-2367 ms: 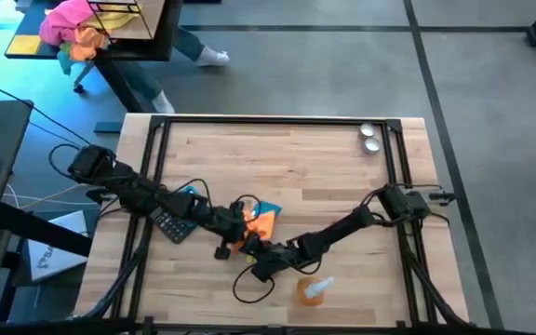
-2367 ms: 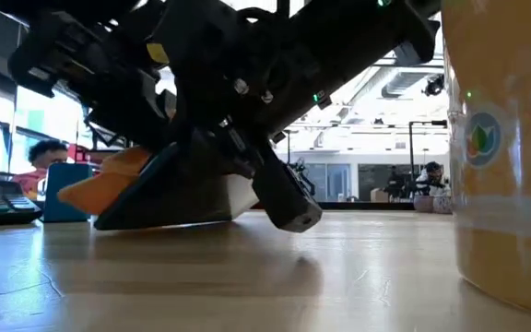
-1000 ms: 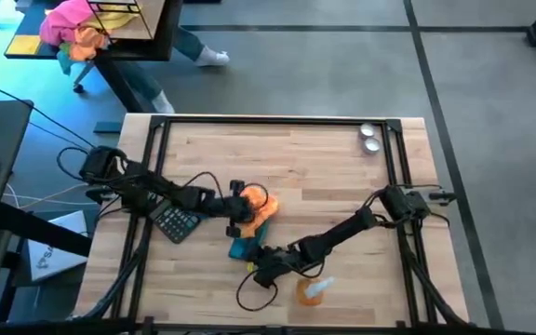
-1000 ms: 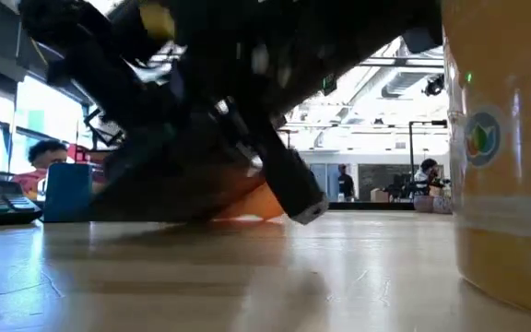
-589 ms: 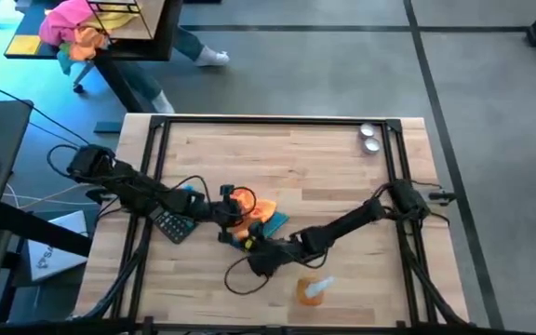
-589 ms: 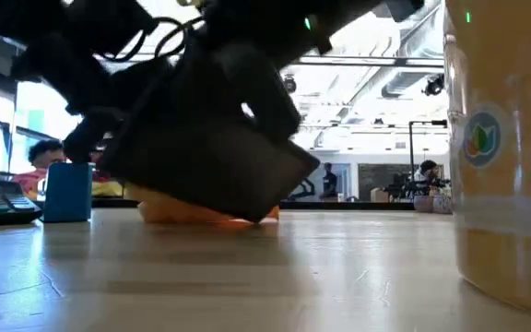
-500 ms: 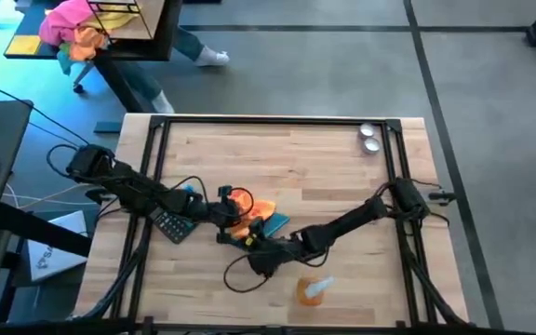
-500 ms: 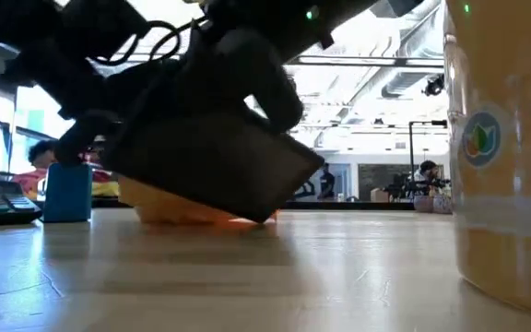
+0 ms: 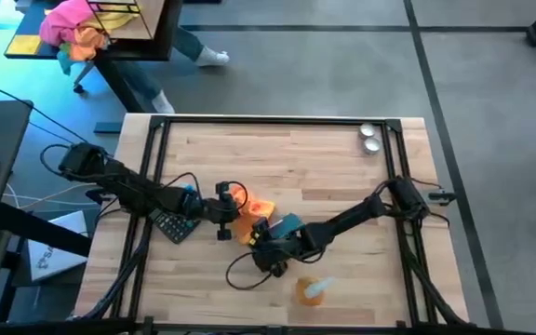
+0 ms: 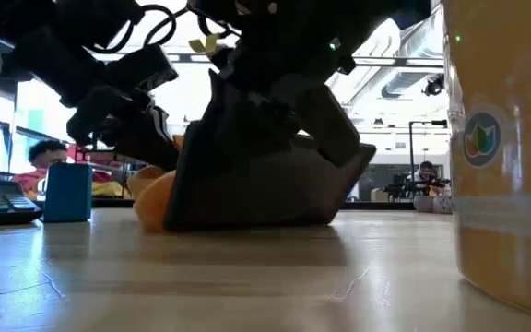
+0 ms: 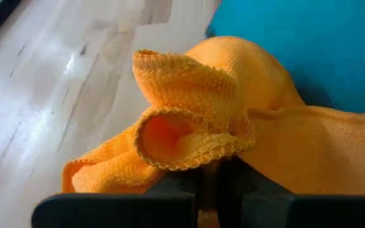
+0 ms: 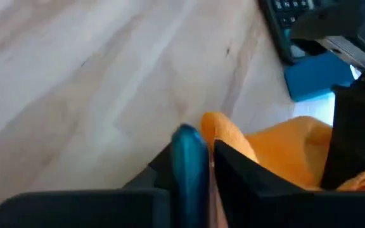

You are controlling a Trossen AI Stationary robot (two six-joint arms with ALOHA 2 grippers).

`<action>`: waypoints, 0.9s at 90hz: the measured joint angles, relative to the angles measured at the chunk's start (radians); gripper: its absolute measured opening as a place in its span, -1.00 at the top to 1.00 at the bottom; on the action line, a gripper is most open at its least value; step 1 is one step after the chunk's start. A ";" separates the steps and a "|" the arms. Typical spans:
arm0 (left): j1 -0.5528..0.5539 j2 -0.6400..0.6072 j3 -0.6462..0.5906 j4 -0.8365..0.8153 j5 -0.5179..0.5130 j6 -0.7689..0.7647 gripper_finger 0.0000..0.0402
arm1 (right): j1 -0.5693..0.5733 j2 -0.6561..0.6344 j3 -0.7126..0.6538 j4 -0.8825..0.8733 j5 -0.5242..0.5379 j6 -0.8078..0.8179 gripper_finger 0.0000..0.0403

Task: Apply microfiber cloth
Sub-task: Wipe the blue phone with the orange microfiber cloth

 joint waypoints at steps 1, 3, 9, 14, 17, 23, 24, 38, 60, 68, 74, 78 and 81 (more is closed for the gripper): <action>0.001 0.000 0.000 0.002 -0.002 0.000 1.00 | -0.001 0.000 0.002 -0.006 -0.002 0.003 0.56; 0.003 -0.001 0.000 0.004 -0.006 -0.001 1.00 | -0.004 0.000 0.009 -0.026 -0.006 0.008 0.51; 0.010 -0.001 0.000 0.001 -0.025 -0.003 1.00 | -0.013 0.000 0.039 -0.089 -0.021 0.016 0.40; 0.020 -0.001 0.000 0.001 -0.033 -0.002 1.00 | -0.022 0.000 0.067 -0.112 -0.037 0.018 0.32; 0.027 -0.001 0.000 0.002 -0.034 -0.002 1.00 | -0.027 0.000 0.084 -0.125 -0.046 0.018 0.28; 0.039 -0.001 0.000 0.001 -0.042 -0.006 1.00 | -0.036 0.000 0.119 -0.169 -0.072 0.017 0.21; 0.042 0.000 0.000 0.002 -0.044 -0.007 1.00 | -0.038 0.000 0.125 -0.176 -0.077 0.017 0.20; 0.056 -0.002 0.000 0.004 -0.058 -0.010 1.00 | -0.047 0.000 0.234 -0.386 -0.038 0.013 0.09; 0.025 -0.062 0.000 0.190 0.013 0.030 1.00 | -0.098 -0.001 0.365 -0.585 0.024 0.122 0.06; 0.016 -0.062 0.000 0.249 0.049 0.021 1.00 | -0.117 -0.001 0.349 -0.509 0.058 0.192 0.06; 0.001 -0.062 0.000 0.243 0.042 -0.001 1.00 | -0.120 -0.001 0.329 -0.469 0.110 0.262 0.06; -0.010 -0.061 0.000 0.231 0.021 -0.019 1.00 | -0.121 0.000 0.320 -0.466 0.138 0.297 0.06; -0.016 -0.061 0.000 0.224 0.001 -0.035 1.00 | -0.122 0.000 0.311 -0.473 0.162 0.317 0.07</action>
